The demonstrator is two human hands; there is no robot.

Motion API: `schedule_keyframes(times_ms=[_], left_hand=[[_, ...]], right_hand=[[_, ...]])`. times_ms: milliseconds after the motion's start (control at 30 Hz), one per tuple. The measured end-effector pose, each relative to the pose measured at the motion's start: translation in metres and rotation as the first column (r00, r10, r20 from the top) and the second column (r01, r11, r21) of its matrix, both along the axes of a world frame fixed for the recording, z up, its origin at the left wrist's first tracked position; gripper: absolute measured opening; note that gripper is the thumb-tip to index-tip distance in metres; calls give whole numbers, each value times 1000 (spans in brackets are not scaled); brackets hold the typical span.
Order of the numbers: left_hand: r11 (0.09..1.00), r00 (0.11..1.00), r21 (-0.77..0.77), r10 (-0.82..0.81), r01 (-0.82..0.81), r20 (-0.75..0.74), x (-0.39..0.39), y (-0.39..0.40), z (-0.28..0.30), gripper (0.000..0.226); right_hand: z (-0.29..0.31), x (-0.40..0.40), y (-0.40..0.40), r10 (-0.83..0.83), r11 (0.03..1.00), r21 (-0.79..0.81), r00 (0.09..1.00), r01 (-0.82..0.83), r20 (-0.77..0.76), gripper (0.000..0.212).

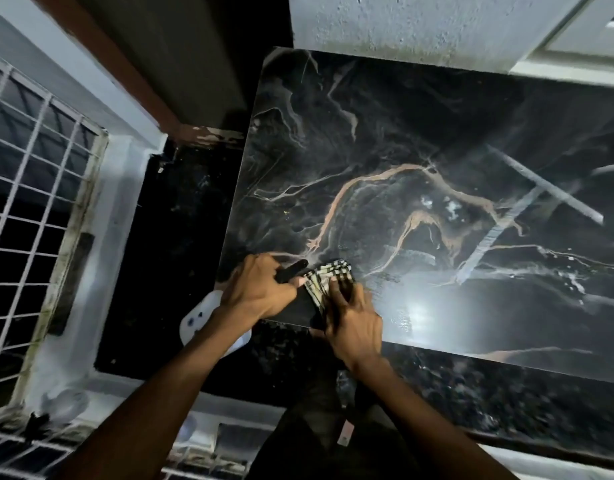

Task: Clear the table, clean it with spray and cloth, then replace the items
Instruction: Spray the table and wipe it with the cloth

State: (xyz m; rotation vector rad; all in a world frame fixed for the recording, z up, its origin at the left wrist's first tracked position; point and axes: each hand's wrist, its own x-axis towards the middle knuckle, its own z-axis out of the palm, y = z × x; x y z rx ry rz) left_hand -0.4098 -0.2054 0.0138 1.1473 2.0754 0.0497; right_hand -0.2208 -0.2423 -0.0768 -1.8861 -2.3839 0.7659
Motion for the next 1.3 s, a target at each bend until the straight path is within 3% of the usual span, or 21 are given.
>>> schedule_keyframes(times_ms=[100,233,333,467,567,700,767,833,900,1033,1100,1167,1233,1300], left_hand=[[1000,1000,-20,15,-16,-14,-11,-5,-8,62],[998,997,42,-40,37,72,-13,4,-11,50],[998,997,6,-65,65,44,3,18,-7,36],[999,997,35,-36,33,74,20,35,-1,48],[995,994,91,29,-38,106,10,43,-4,49],[969,985,186,153,-165,72,-15,41,-8,49],[953,975,209,214,-220,53,-27,39,-10,47],[941,964,209,261,-267,54,-38,37,-10,41],[927,949,206,314,-313,32,-47,35,-8,36],[914,934,208,357,-348,-9,-57,27,-7,43],[915,931,195,363,-352,-22,-57,26,-9,42],[916,934,193,357,-352,5,-60,25,-12,35],[912,934,206,354,-355,44,-61,24,-11,30],[913,938,217,342,-346,58,-59,24,-10,30]], right_hand=[[-2,-8,2,96,987,125,995,-96,5,56],[-11,-13,12,250,961,133,967,-242,-42,68],[-12,-7,16,310,940,162,950,-300,-40,73],[-14,1,26,351,923,181,936,-340,-33,76],[-18,4,59,308,940,169,950,-295,-55,71],[-18,-23,150,38,985,171,998,-27,-57,68],[-13,-49,188,-19,983,181,1000,21,-14,68],[-9,-80,191,53,979,194,998,-56,22,71],[-10,-108,161,242,951,199,970,-236,-4,70],[-20,-117,66,581,806,192,810,-561,-74,48],[-20,-95,71,661,745,180,747,-643,-67,48],[-19,-76,115,613,774,186,790,-606,25,51],[-17,-62,181,372,897,233,926,-375,61,53],[-12,-54,230,142,959,236,987,-156,75,59]])
